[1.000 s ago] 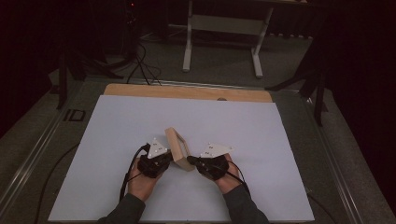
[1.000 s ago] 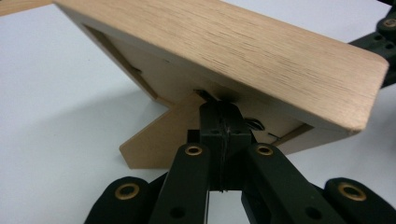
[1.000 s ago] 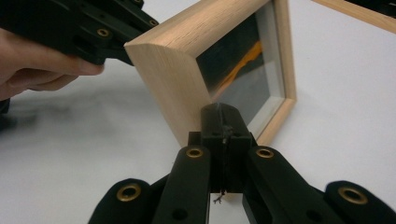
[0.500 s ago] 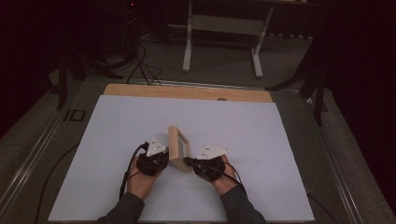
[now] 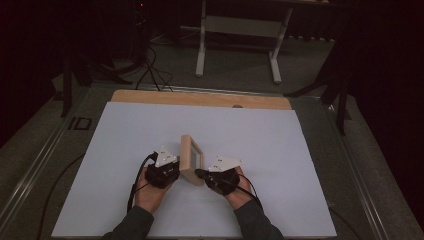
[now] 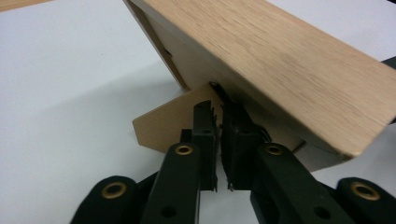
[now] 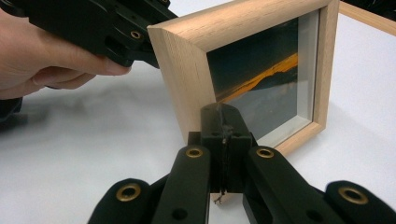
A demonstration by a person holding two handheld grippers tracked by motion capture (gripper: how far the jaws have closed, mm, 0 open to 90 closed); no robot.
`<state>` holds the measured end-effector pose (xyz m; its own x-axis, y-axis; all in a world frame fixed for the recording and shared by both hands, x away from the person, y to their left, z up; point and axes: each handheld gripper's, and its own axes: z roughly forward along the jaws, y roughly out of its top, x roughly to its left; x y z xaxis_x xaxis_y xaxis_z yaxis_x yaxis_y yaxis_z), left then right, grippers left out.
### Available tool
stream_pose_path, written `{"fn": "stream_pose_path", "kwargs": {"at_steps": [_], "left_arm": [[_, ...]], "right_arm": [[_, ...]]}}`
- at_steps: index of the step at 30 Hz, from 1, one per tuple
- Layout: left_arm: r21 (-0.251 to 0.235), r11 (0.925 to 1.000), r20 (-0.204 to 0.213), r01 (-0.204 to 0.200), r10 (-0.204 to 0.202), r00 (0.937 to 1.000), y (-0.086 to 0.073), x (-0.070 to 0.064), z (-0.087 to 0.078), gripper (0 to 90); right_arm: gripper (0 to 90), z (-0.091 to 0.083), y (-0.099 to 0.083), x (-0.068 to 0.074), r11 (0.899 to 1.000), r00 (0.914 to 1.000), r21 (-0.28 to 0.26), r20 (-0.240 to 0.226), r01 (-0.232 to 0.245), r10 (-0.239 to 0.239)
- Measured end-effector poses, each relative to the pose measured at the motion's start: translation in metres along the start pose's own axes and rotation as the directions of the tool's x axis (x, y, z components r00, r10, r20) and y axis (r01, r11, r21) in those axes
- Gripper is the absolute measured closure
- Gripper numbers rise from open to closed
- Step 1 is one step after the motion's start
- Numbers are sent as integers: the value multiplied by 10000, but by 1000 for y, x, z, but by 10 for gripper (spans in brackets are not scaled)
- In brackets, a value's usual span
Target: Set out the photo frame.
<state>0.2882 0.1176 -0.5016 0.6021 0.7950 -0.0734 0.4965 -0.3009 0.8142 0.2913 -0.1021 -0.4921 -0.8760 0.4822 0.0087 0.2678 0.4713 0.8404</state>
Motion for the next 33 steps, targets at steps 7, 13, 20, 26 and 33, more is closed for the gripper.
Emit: {"fn": "stream_pose_path", "kwargs": {"at_steps": [7, 13, 20, 26, 33], "left_arm": [[-103, 9999, -214, 137, -139, 9997, 0, 2, -4, 768], [-189, 9990, -294, 407, -412, 9987, -1, 6, -10, 691], [-324, 9971, -578, 686, -703, 9958, 0, 11, -17, 634], [-508, 9959, -919, 751, -795, 9926, 2, 12, -25, 583], [-693, 9928, -1078, 981, -1052, 9886, 5, 13, -32, 538]], "right_arm": [[883, -1, -1, -1, 9999, 9998, 57, 154, 103, -104], [880, -4, -2, -5, 10000, 9996, 51, 279, 56, -57], [880, -6, -2, -8, 10000, 9992, 42, 395, 35, -37], [880, -8, -3, -10, 10000, 9989, 39, 469, 21, -23], [880, -9, -3, -12, 10000, 9986, 36, 526, 14, -15]]}}
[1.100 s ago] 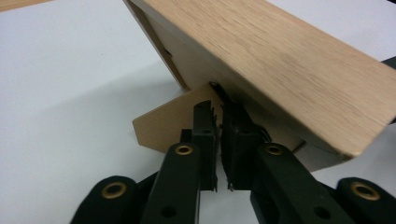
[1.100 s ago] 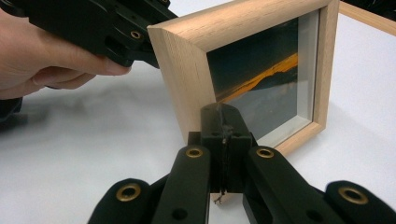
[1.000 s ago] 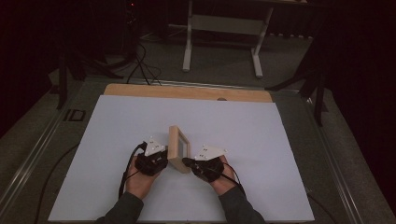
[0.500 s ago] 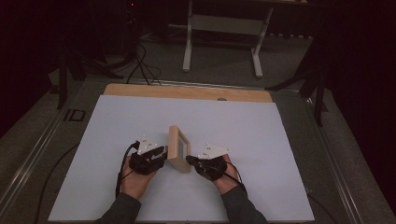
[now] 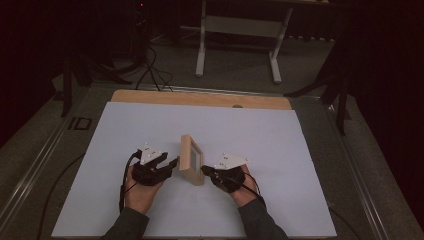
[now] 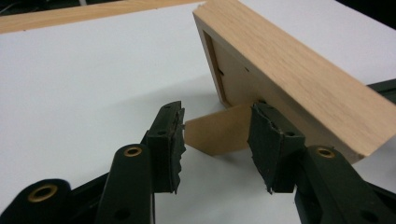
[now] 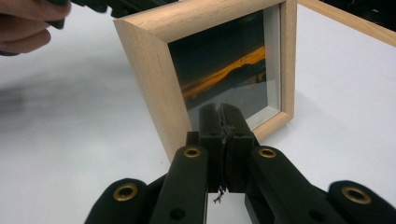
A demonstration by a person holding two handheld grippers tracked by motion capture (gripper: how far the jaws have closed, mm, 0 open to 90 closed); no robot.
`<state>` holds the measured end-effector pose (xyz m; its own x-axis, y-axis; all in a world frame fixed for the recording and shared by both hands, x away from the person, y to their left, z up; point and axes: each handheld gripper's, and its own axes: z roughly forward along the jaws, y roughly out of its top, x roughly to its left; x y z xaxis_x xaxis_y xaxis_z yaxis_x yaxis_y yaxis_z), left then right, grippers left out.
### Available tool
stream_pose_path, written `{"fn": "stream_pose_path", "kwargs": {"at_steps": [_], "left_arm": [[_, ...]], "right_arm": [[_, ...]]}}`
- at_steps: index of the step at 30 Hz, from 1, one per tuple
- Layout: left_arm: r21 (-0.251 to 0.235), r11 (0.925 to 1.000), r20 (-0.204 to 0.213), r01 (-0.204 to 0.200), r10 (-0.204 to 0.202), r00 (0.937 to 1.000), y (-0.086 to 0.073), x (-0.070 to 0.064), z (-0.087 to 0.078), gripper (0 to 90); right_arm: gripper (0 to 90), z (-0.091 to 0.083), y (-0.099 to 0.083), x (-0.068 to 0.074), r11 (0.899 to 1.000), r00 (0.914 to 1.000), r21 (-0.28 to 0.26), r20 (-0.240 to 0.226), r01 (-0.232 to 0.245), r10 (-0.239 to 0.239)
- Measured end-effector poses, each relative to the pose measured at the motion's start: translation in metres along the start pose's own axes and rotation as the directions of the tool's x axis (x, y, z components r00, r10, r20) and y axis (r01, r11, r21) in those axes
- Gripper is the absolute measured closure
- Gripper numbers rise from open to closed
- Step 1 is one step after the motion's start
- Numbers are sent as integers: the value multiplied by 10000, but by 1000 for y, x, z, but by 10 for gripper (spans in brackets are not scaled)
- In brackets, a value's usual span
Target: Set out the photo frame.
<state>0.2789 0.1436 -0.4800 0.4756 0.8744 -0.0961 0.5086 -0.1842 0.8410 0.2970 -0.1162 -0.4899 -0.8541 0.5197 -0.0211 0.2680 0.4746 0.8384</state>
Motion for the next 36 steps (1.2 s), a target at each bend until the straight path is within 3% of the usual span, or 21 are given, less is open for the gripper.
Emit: {"fn": "stream_pose_path", "kwargs": {"at_steps": [7, 10, 25, 36], "left_arm": [[-165, 9998, -13, 126, -126, 9999, 4, 1, -6, 485], [-355, 9987, 206, 376, -369, 9991, 7, 2, -10, 480], [-973, 9928, 855, 699, -617, 9944, 19, -5, -25, 408], [-886, 9959, 1236, 204, -93, 9923, 22, -19, -21, 351]], "right_arm": [[880, 0, -2, -2, 10000, 9999, 74, 108, 23, -24], [880, -1, -2, -3, 10000, 9999, 87, 139, 23, -25], [875, -1, -3, -4, 9999, 9997, 147, 251, 33, -36], [876, -2, -3, -5, 9998, 9995, 182, 326, 34, -40]]}}
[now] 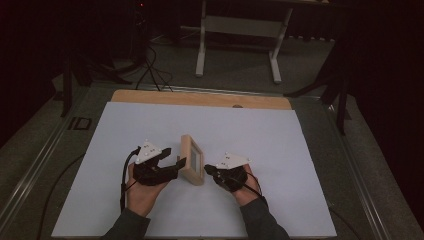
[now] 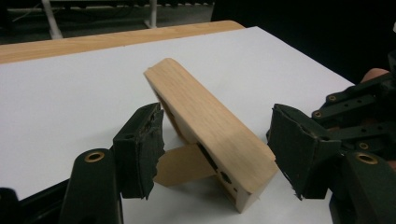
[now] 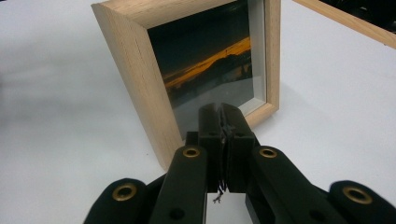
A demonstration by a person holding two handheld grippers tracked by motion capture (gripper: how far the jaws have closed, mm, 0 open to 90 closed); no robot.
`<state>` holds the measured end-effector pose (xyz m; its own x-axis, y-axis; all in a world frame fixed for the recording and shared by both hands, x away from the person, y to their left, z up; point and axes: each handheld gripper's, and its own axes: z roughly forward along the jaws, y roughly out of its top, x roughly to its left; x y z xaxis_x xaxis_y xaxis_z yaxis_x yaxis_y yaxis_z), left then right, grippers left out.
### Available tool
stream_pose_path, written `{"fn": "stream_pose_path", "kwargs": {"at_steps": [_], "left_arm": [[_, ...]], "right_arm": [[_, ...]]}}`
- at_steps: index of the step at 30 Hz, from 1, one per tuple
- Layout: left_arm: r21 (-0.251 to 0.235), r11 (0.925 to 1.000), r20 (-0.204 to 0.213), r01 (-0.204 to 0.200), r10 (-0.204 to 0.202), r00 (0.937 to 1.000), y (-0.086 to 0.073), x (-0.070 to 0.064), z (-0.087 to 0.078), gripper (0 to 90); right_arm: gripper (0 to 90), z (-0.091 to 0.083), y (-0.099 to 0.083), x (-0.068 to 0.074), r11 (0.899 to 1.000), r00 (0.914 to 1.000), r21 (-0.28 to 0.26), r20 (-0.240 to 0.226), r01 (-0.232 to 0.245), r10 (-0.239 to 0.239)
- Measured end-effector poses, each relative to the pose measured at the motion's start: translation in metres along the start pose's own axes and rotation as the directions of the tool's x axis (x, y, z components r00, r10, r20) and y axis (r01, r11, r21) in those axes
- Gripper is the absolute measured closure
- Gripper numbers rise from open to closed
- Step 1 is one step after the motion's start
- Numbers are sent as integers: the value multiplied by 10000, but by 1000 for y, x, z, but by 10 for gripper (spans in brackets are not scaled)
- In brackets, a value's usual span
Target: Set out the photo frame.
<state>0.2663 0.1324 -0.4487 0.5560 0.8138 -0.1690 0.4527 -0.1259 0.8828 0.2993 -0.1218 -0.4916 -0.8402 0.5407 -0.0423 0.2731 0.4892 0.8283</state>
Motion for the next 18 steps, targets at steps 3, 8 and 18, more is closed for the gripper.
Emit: {"fn": "stream_pose_path", "kwargs": {"at_steps": [3, 8, 18], "left_arm": [[26, 10000, 83, -62, 62, 9999, -1, -2, 2, 350], [172, 9997, 184, -173, 170, 9997, -3, -6, 7, 347], [463, 9982, 99, -370, 365, 9993, -7, -13, 17, 321]], "right_arm": [[876, 0, 0, 0, 10000, 10000, -22, 22, -1, 1], [876, 0, 0, 0, 10000, 10000, -18, 36, 12, -12], [877, -1, 0, -1, 10000, 10000, -25, 49, 6, -6]]}}
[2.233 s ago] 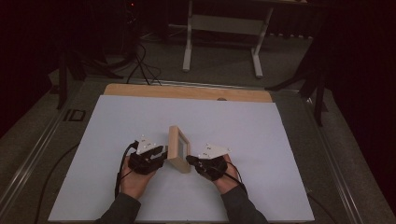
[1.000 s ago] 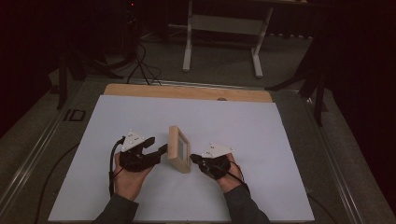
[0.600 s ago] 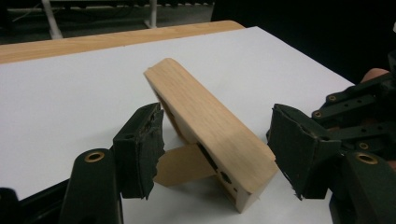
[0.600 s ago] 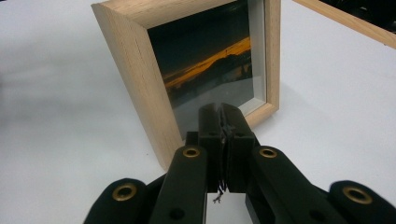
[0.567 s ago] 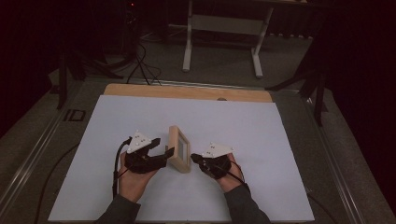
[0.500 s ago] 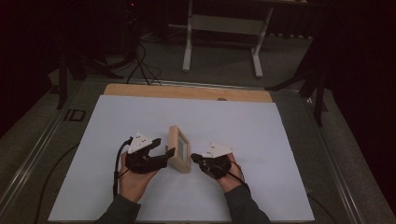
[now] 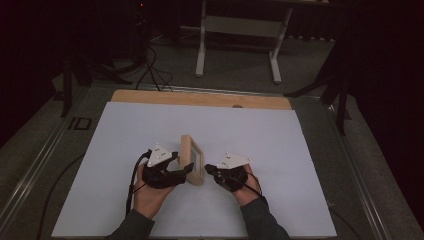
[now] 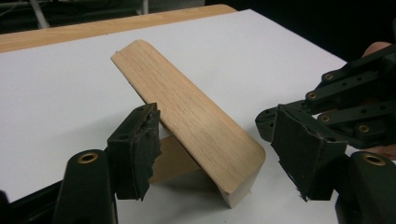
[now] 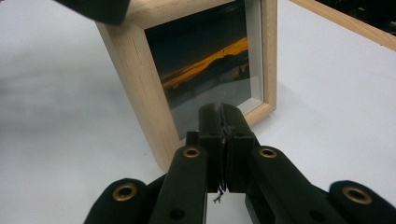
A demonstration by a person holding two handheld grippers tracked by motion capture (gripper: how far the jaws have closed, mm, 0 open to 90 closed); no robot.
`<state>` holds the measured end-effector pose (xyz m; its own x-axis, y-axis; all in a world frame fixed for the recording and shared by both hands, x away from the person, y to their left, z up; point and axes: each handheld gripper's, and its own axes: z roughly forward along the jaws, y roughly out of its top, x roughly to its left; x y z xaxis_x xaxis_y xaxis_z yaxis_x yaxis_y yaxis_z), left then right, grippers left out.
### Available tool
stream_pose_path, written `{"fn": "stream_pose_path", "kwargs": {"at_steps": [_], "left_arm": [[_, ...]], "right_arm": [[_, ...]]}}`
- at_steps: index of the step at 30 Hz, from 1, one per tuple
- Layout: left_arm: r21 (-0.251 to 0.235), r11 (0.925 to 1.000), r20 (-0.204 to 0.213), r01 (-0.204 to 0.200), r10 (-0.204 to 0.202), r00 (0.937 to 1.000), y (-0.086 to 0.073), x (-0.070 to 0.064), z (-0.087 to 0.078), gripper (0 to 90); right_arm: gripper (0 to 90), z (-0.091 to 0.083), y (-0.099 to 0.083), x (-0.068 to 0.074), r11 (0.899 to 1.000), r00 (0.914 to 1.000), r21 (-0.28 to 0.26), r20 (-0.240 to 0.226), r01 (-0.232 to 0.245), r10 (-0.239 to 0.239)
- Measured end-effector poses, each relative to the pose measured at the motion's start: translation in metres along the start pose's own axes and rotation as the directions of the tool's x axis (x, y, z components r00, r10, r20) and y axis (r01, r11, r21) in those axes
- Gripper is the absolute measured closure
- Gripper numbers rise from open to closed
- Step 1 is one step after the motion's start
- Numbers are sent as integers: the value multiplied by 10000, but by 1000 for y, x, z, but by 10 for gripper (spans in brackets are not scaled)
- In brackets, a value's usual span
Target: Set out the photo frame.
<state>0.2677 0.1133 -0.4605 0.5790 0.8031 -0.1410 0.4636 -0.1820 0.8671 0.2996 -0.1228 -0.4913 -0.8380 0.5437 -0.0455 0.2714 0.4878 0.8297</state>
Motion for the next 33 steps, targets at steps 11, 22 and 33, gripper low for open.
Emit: {"fn": "stream_pose_path", "kwargs": {"at_steps": [11, 22, 33], "left_arm": [[407, 9992, -179, -67, 74, 9998, -6, -2, 12, 298], [610, 9980, -170, 182, -172, 9997, -10, -1, 21, 299], [667, 9969, -9, 418, -418, 9991, -13, 1, 26, 312]], "right_arm": [[876, 0, 0, 0, 10000, 10000, -1, 8, 10, -10], [875, 0, 0, -1, 10000, 10000, -7, 29, 2, -2], [872, 0, 0, -2, 10000, 10000, 1, 33, -27, 27]]}}
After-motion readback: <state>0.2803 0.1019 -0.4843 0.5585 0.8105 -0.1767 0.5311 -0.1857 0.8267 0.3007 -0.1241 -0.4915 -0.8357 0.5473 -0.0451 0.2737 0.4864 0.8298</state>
